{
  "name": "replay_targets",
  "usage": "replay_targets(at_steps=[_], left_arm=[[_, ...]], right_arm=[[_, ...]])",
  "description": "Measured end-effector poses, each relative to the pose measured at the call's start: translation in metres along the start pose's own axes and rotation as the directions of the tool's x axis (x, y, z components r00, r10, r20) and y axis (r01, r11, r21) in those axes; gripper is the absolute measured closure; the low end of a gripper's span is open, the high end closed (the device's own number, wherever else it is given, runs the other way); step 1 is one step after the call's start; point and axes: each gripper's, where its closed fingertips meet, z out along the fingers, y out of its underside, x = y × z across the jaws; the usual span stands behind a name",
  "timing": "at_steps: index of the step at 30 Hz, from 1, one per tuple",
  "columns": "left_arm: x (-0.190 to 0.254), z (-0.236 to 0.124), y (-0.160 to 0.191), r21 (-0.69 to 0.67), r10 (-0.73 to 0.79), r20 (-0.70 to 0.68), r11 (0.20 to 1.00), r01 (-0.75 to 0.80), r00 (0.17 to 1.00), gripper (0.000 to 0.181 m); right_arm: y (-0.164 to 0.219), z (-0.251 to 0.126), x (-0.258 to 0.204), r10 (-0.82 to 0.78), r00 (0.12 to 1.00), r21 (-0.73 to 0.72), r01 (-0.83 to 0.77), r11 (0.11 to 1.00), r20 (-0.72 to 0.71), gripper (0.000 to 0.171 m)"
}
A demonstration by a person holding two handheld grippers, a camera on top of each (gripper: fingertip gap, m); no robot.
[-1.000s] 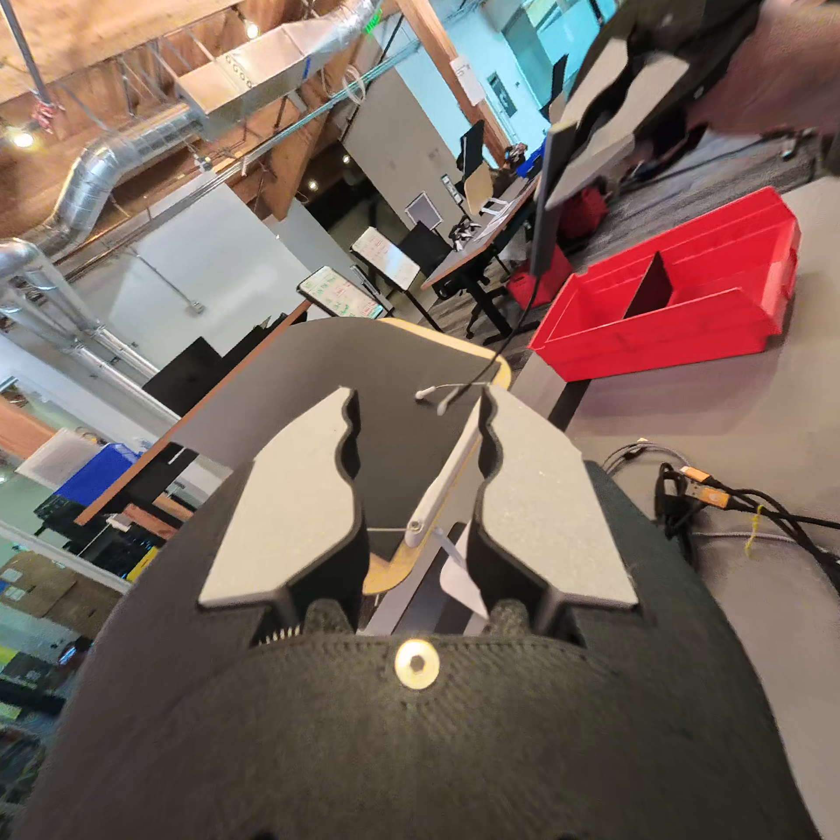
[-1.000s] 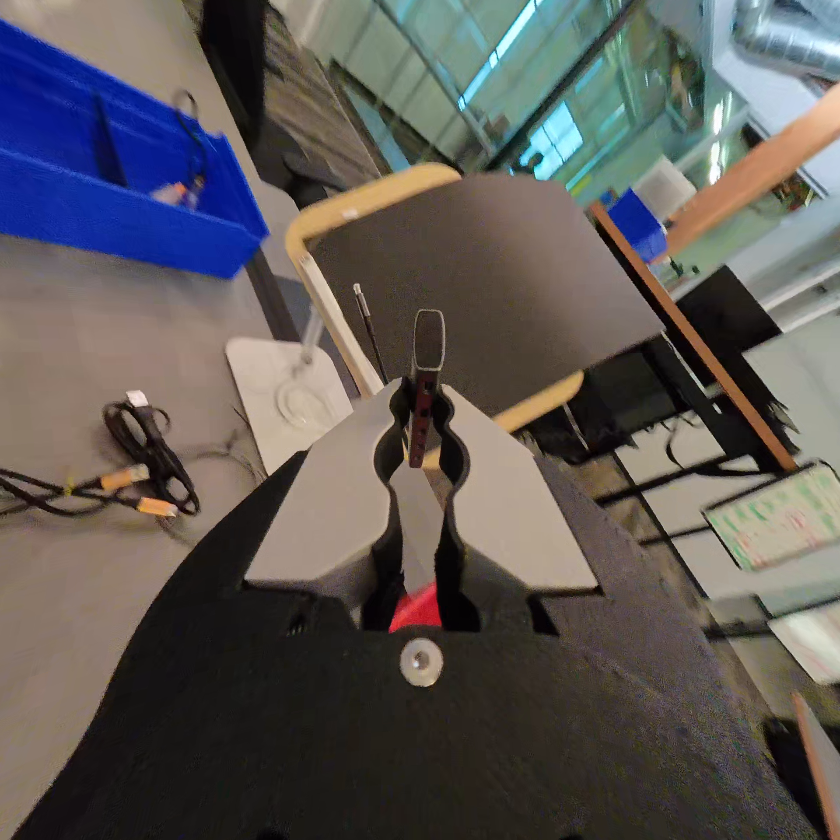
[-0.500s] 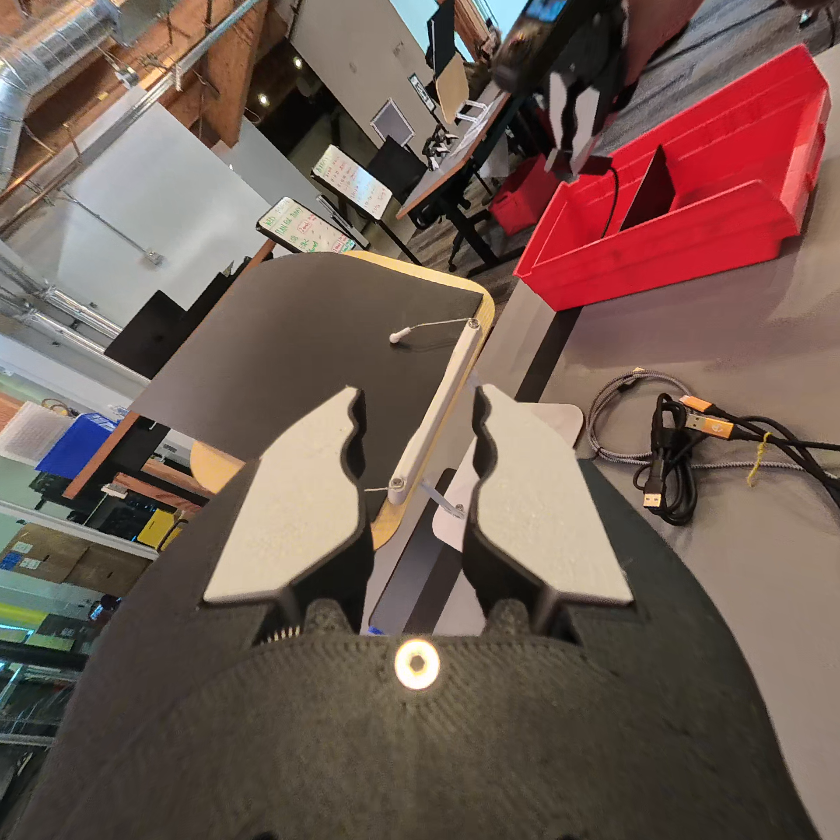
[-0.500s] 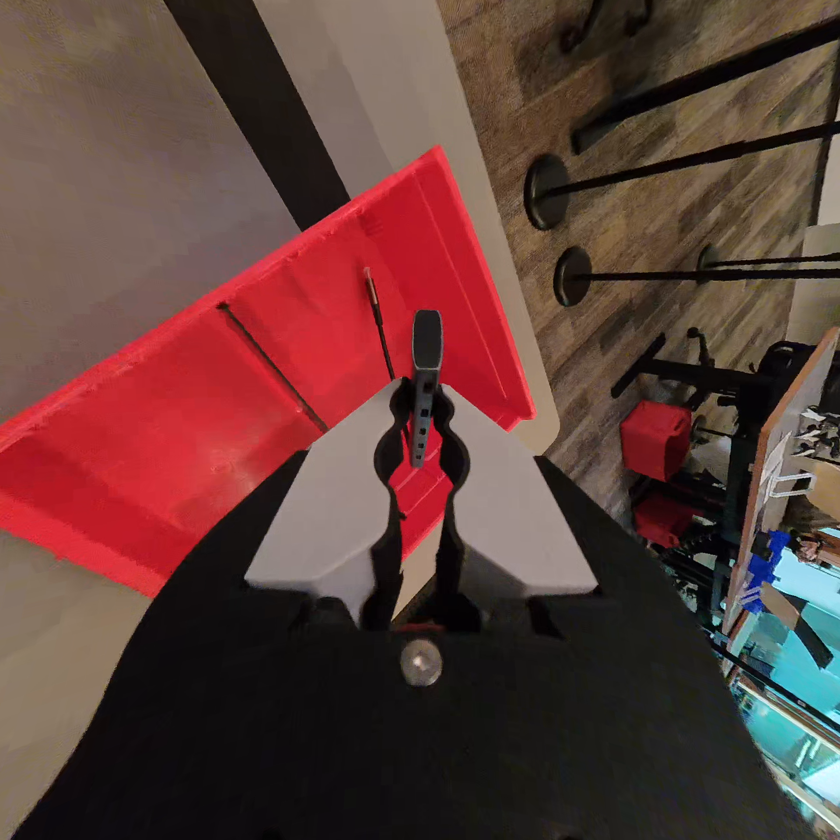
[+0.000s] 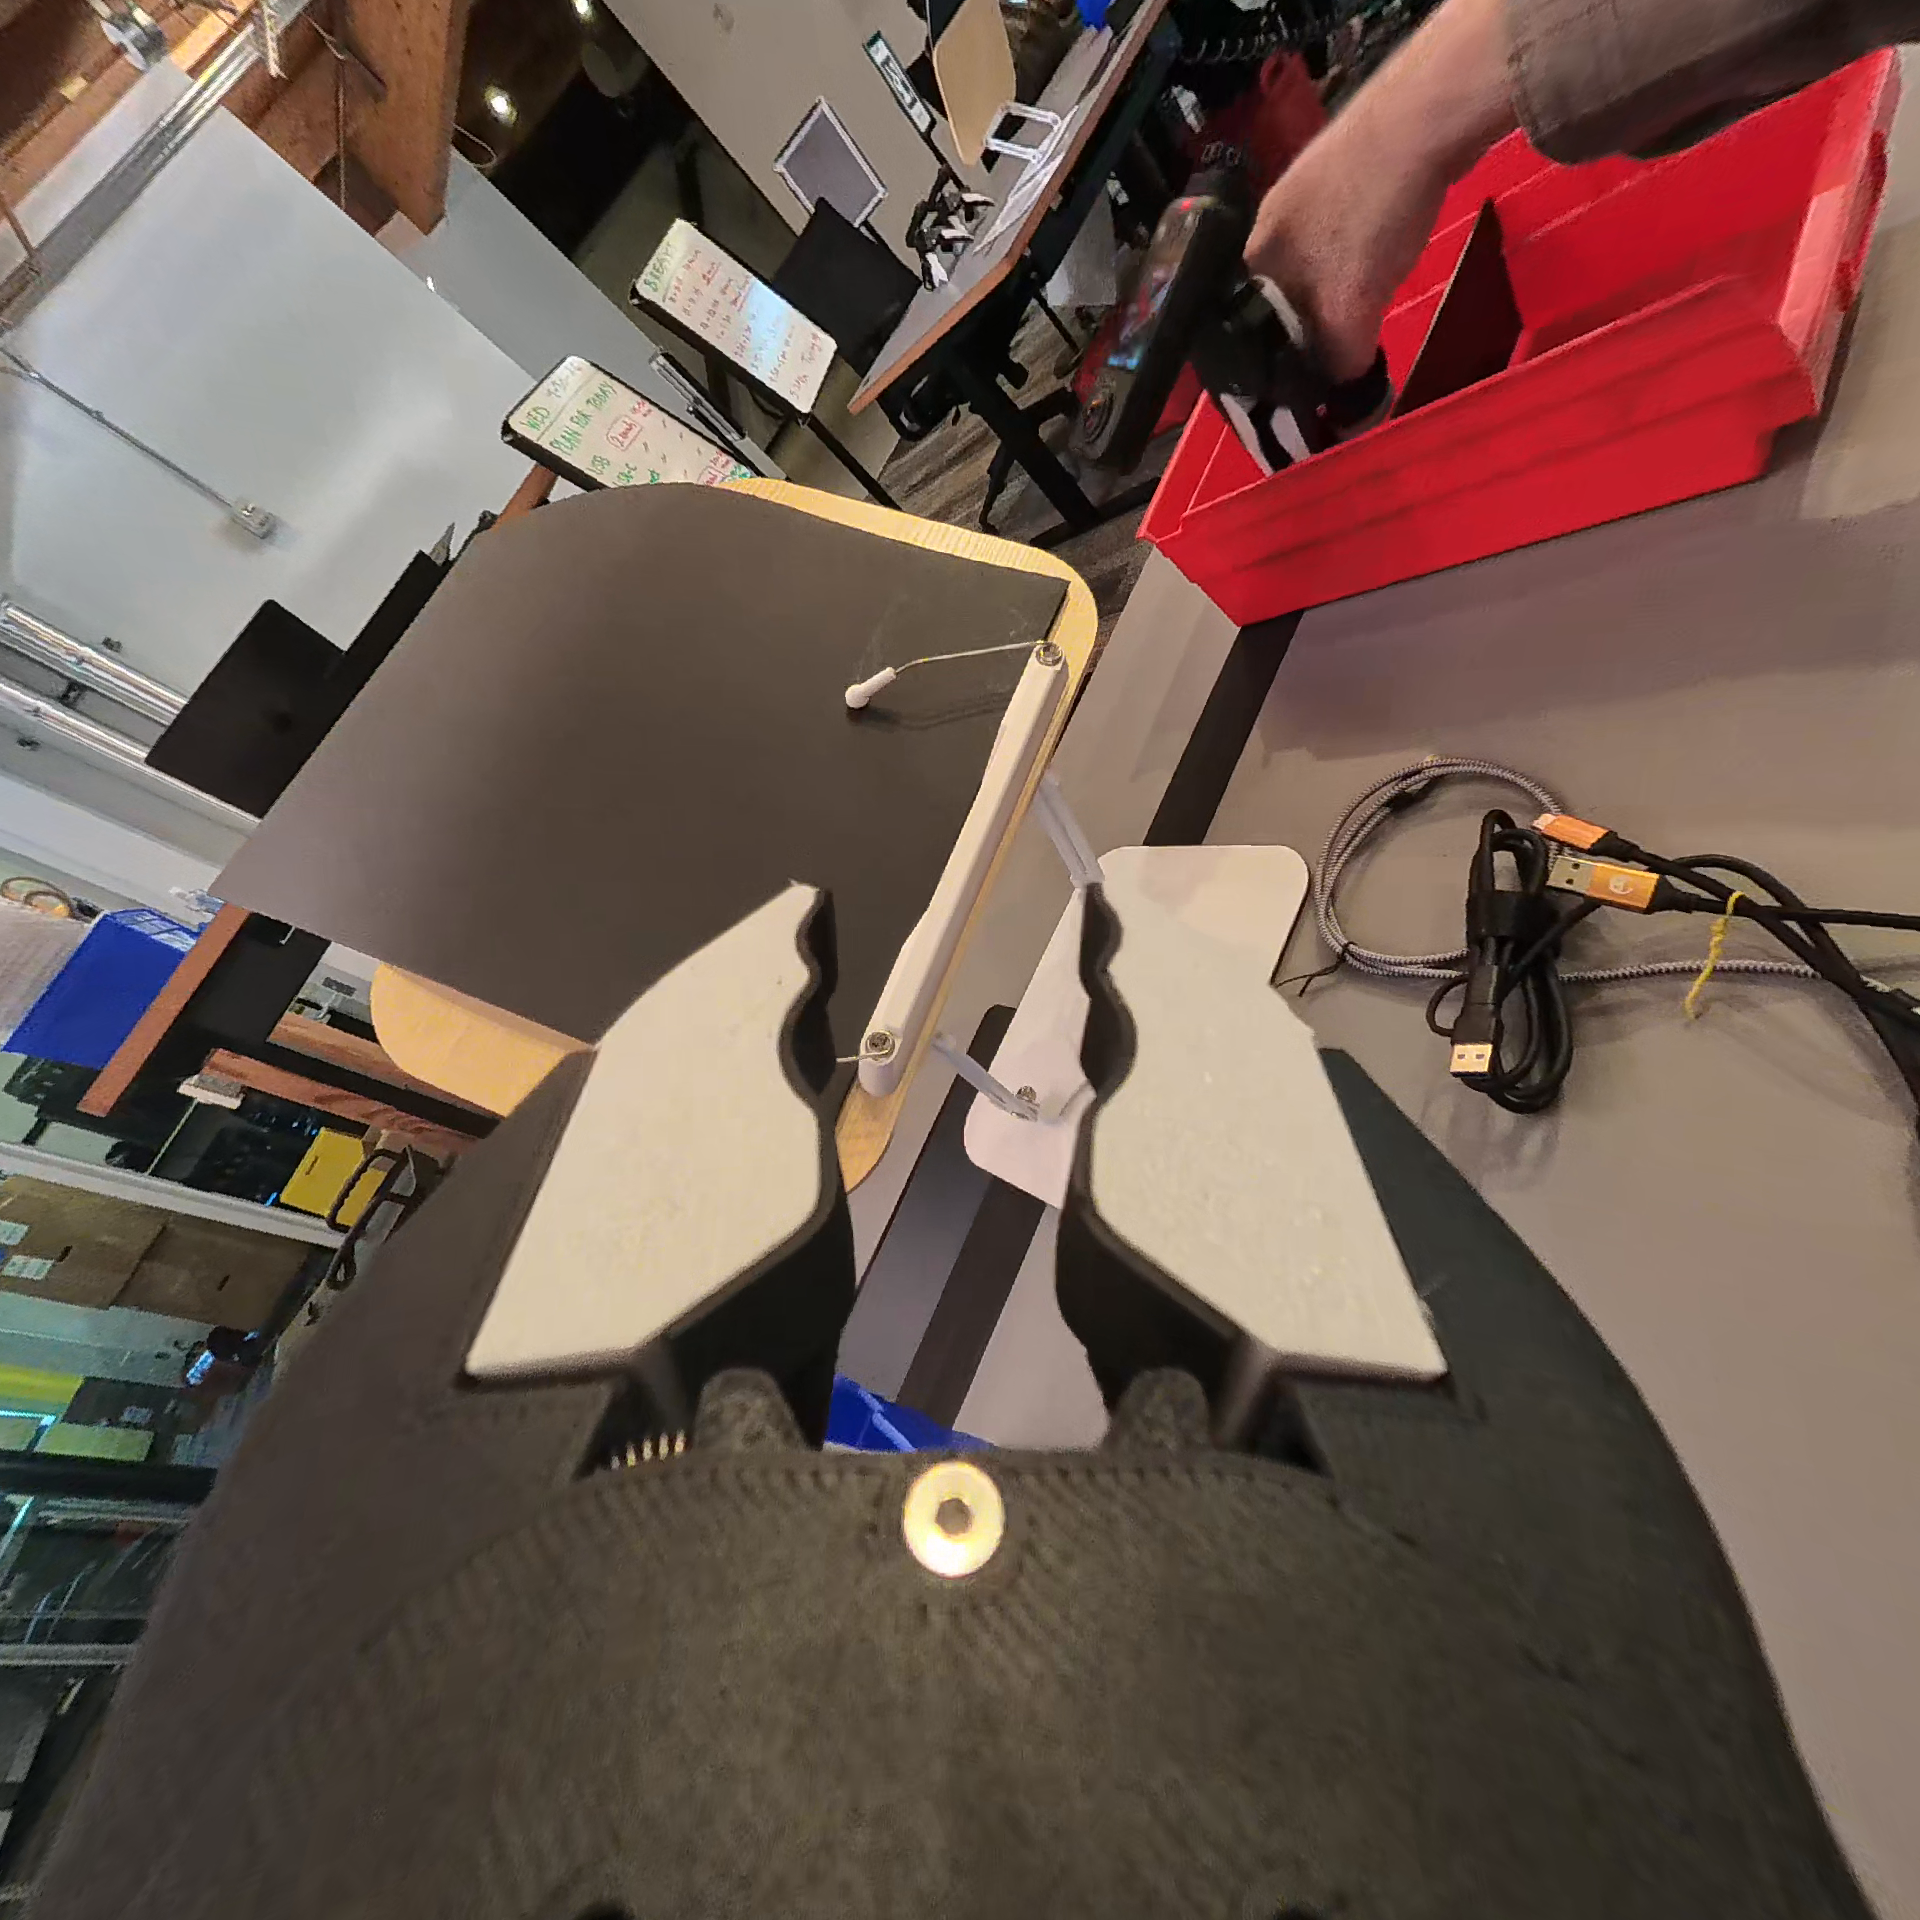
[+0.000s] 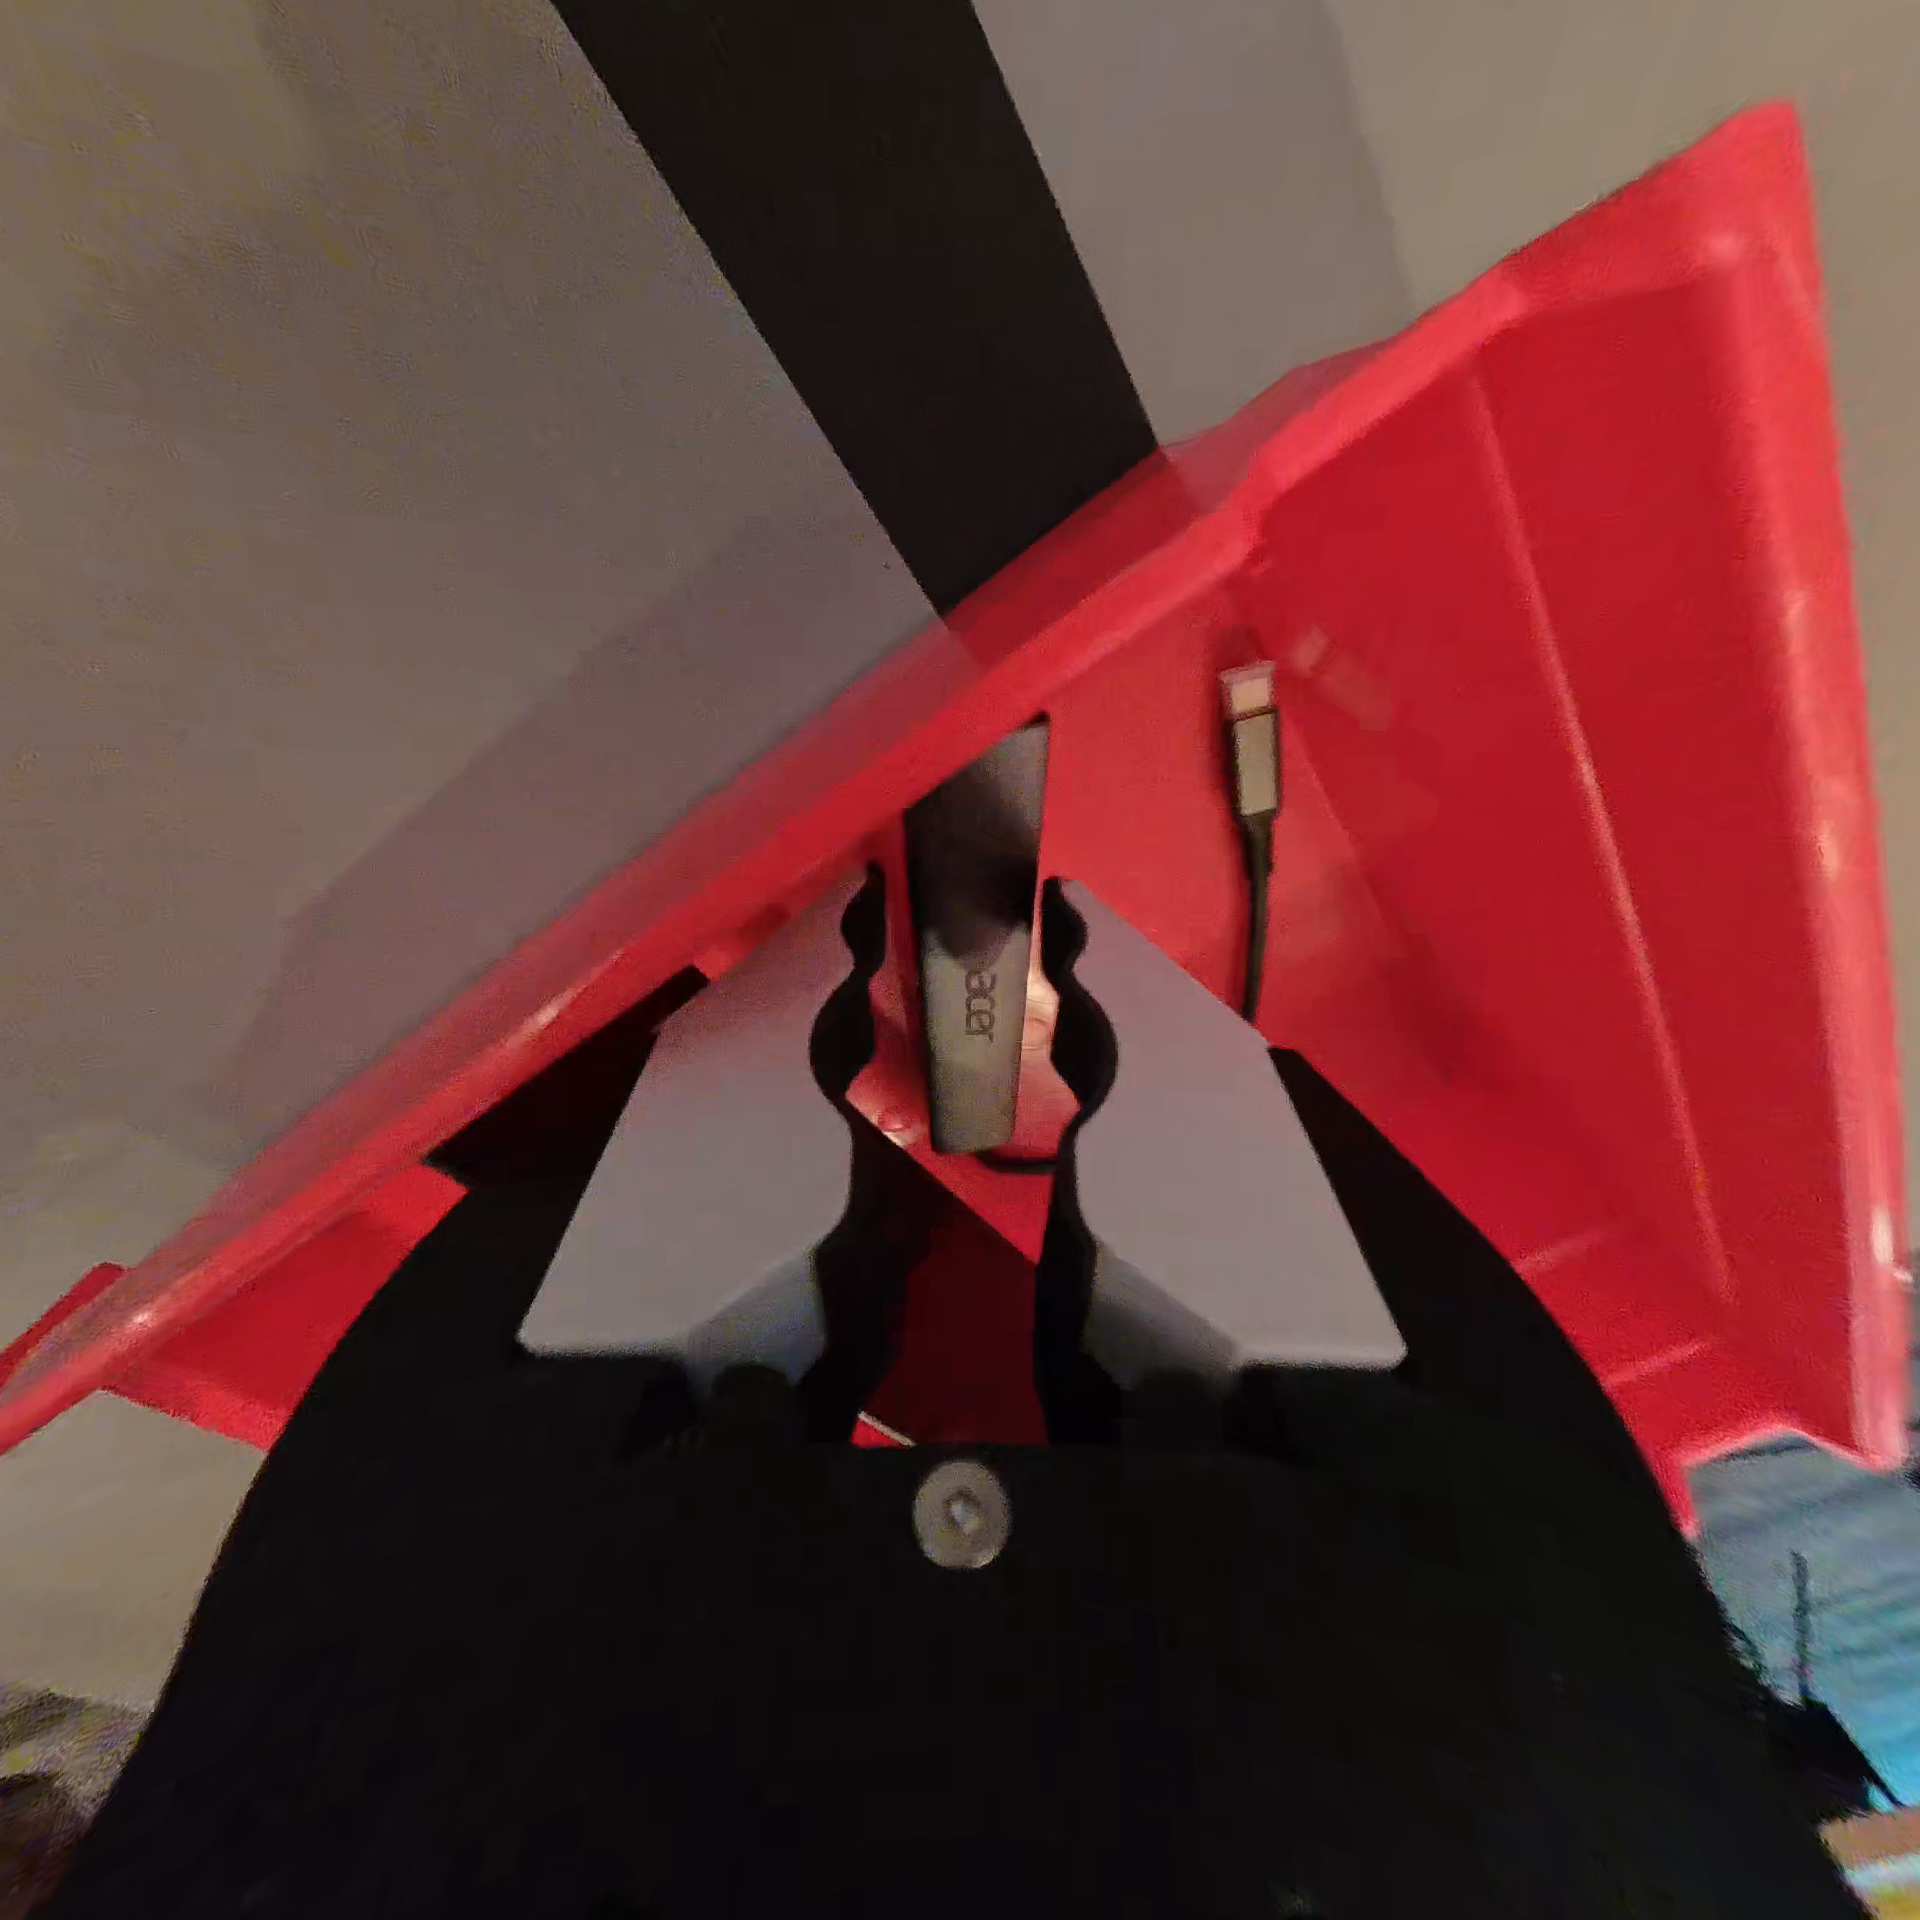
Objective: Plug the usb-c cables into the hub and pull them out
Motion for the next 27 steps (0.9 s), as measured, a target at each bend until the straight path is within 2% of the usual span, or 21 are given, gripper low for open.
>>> replay_targets(at_steps=[1, 2, 4, 8, 10, 12, 14, 16, 19, 23, 27], left_arm=[[0.000, 0.000, 0.000, 0.001, -0.005, -0.005, 1.000, 0.005, 1.000, 0.136], [-0.001, -0.001, 0.001, 0.000, -0.006, -0.003, 1.000, 0.006, 1.000, 0.136], [-0.001, -0.001, 0.002, -0.005, -0.008, -0.004, 1.000, 0.008, 1.000, 0.136], [-0.005, -0.003, 0.003, -0.007, -0.016, 0.004, 1.000, 0.016, 1.000, 0.136], [-0.007, -0.005, 0.003, -0.006, -0.018, 0.010, 1.000, 0.018, 1.000, 0.136], [-0.010, -0.007, 0.003, -0.005, -0.022, 0.018, 1.000, 0.022, 1.000, 0.136], [-0.011, -0.008, 0.003, -0.003, -0.025, 0.022, 1.000, 0.025, 0.999, 0.136], [-0.011, -0.009, 0.002, -0.004, -0.022, 0.024, 1.000, 0.022, 0.999, 0.136], [-0.011, -0.013, -0.001, -0.007, -0.008, 0.032, 1.000, 0.008, 0.999, 0.136], [-0.020, -0.025, -0.005, 0.013, -0.013, 0.059, 1.000, 0.012, 0.998, 0.136], [-0.034, -0.035, 0.000, 0.012, -0.026, 0.097, 1.000, 0.025, 0.995, 0.136]], right_arm=[[0.000, 0.001, -0.004, 0.027, 0.999, 0.006, -0.027, 1.000, 0.044, 0.132], [0.000, 0.000, -0.007, 0.038, 0.997, 0.021, -0.039, 0.999, 0.072, 0.129], [0.002, -0.009, -0.003, 0.064, 0.997, 0.052, -0.067, 0.996, 0.053, 0.114], [0.005, -0.060, 0.004, 0.087, 0.992, 0.176, -0.070, 0.982, -0.090, 0.113], [-0.002, -0.099, -0.006, 0.086, 0.982, 0.298, -0.032, 0.954, -0.171, 0.114], [-0.027, -0.135, -0.053, -0.040, 0.982, 0.434, 0.118, 0.893, -0.185, 0.115], [-0.060, -0.157, -0.120, -0.233, 0.948, 0.546, 0.315, 0.777, -0.216, 0.120], [-0.089, -0.154, -0.189, -0.395, 0.903, 0.594, 0.413, 0.690, -0.170, 0.125], [-0.117, -0.116, -0.257, -0.544, 0.835, 0.560, 0.491, 0.667, -0.083, 0.125], [-0.145, -0.069, -0.298, -0.607, 0.794, 0.521, 0.507, 0.686, 0.026, 0.129], [-0.151, -0.022, -0.302, -0.614, 0.787, 0.390, 0.547, 0.741, 0.061, 0.130]])
